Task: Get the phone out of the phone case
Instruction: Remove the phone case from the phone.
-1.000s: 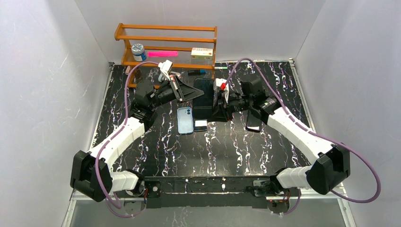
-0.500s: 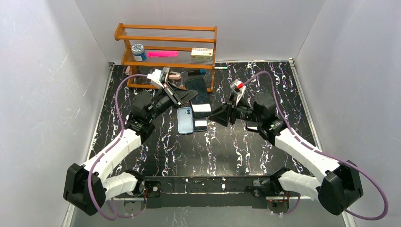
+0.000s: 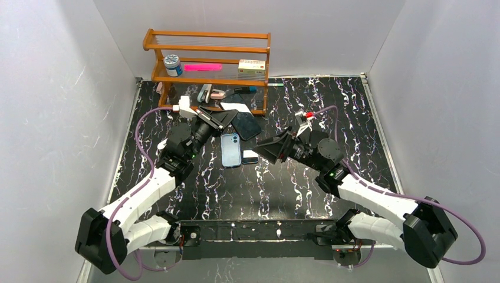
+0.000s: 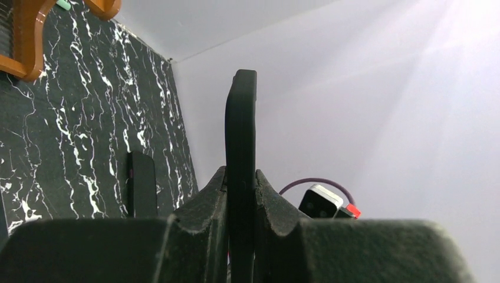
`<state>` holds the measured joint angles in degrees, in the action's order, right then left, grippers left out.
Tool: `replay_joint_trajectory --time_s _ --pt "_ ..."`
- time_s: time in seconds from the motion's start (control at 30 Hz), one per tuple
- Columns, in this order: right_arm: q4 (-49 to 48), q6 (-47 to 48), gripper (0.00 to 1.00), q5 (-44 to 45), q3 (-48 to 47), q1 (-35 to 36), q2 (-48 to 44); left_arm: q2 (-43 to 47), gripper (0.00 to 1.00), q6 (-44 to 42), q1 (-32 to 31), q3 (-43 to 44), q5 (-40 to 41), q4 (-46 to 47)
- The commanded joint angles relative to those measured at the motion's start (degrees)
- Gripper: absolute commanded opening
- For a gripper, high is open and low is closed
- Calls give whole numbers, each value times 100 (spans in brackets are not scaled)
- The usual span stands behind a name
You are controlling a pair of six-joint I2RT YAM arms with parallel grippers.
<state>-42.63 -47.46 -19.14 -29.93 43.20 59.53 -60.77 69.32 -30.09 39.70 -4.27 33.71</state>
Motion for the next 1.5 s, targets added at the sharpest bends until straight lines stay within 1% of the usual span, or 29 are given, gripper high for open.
replay_joint_trajectory --time_s 0.0,0.1,0.2,0.5,0.67,0.7,0.73,0.83,0.93,1.1,1.2,1.3,1.37,1.47 --pt "-1351 -404 75 317 -230 43 395 512 0 328 -237 -45 1063 548" --pt "-1594 -433 74 169 -526 102 736 573 0 449 -357 -76 1292 590" --pt "-1789 -474 70 144 -670 145 963 560 0 572 -470 -110 1439 740" --pt "-2038 -502 59 60 -900 154 1119 510 0 703 -612 -181 1540 934" --pt "-2103 -409 41 -91 -917 154 1149 471 0 820 -629 -156 1506 944" --pt "-2074 -346 37 -128 -911 154 1142 468 0 862 -626 -160 1516 944" --pt "-2047 -257 29 -145 -909 154 1136 462 0 916 -630 -156 1513 944" --pt "-1888 160 11 -326 -936 158 1123 400 0 1092 -628 -99 1397 923" --pt "-1519 744 2 -597 -1059 154 1114 348 0 1370 -630 -67 1263 838" --pt "-746 1844 1 -868 -1343 157 1123 351 0 1483 -630 53 1015 591" --pt "124 2740 1 -921 -1640 154 1127 343 0 1659 -630 95 768 508" --pt "827 3382 1 -1032 -1901 77 1205 420 0 1766 -626 41 630 507" --pt "1024 3461 1 -966 -1939 -55 1260 495 0 1756 -629 9 600 497" --pt "857 3078 1 -719 -1796 -284 1283 544 0 1725 -630 13 472 525"
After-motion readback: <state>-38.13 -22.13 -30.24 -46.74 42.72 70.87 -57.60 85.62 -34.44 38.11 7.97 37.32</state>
